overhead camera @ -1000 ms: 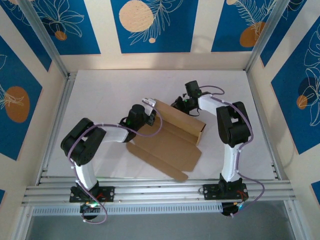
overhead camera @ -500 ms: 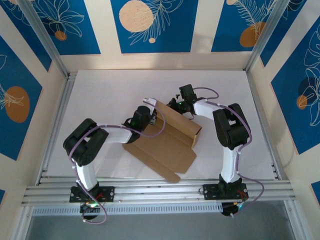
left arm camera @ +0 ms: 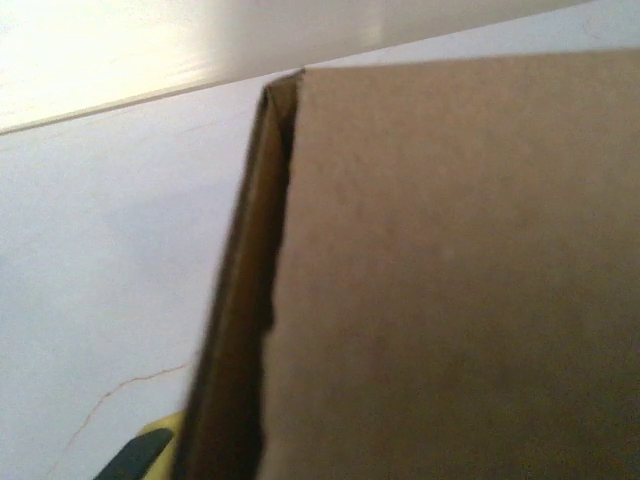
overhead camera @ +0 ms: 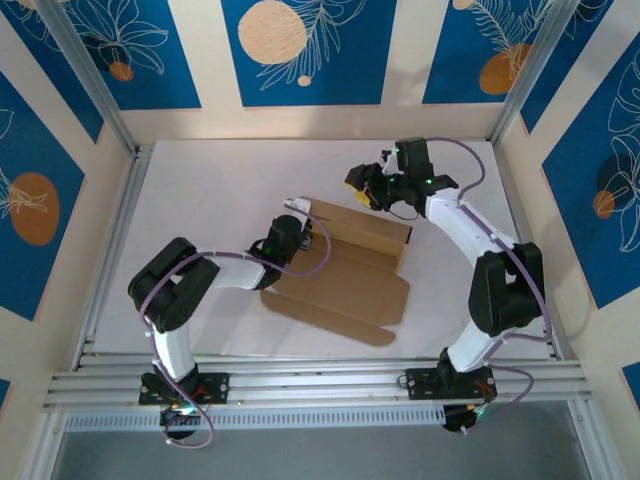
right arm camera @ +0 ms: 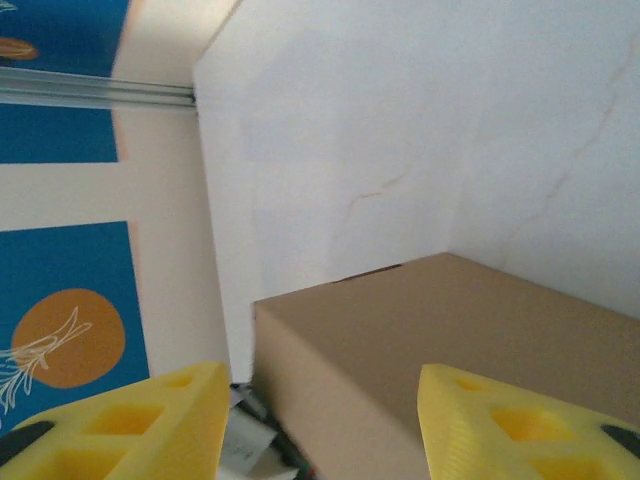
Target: Fold the paper box
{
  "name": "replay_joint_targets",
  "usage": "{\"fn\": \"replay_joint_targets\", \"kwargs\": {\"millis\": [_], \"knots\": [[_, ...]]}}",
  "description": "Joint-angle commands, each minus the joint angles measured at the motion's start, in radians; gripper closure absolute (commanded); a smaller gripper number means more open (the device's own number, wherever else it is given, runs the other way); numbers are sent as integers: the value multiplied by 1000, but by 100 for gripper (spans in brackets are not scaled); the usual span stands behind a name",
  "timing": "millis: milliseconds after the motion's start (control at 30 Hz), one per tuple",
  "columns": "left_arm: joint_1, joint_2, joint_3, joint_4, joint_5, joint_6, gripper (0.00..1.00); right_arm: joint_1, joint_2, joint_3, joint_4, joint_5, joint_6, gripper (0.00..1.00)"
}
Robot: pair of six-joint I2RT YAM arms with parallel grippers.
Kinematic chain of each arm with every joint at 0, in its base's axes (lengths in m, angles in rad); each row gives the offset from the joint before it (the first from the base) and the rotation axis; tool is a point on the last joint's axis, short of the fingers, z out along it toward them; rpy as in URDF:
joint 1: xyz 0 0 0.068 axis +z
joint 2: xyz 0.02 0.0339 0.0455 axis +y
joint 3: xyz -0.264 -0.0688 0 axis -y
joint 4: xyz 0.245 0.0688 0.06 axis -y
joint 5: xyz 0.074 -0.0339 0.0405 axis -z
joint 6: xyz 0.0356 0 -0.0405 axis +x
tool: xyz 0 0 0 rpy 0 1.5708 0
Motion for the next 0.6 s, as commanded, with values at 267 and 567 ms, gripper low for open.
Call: {"fn": "replay_joint_targets", "kwargs": {"millis": [267, 567], "knots": [[3, -105, -168, 146, 48, 31, 26, -12, -53, 31, -141, -37, -124, 45], [4, -86, -124, -19, 36, 10, 34, -28, -17, 35, -119, -90, -89, 46]]}}
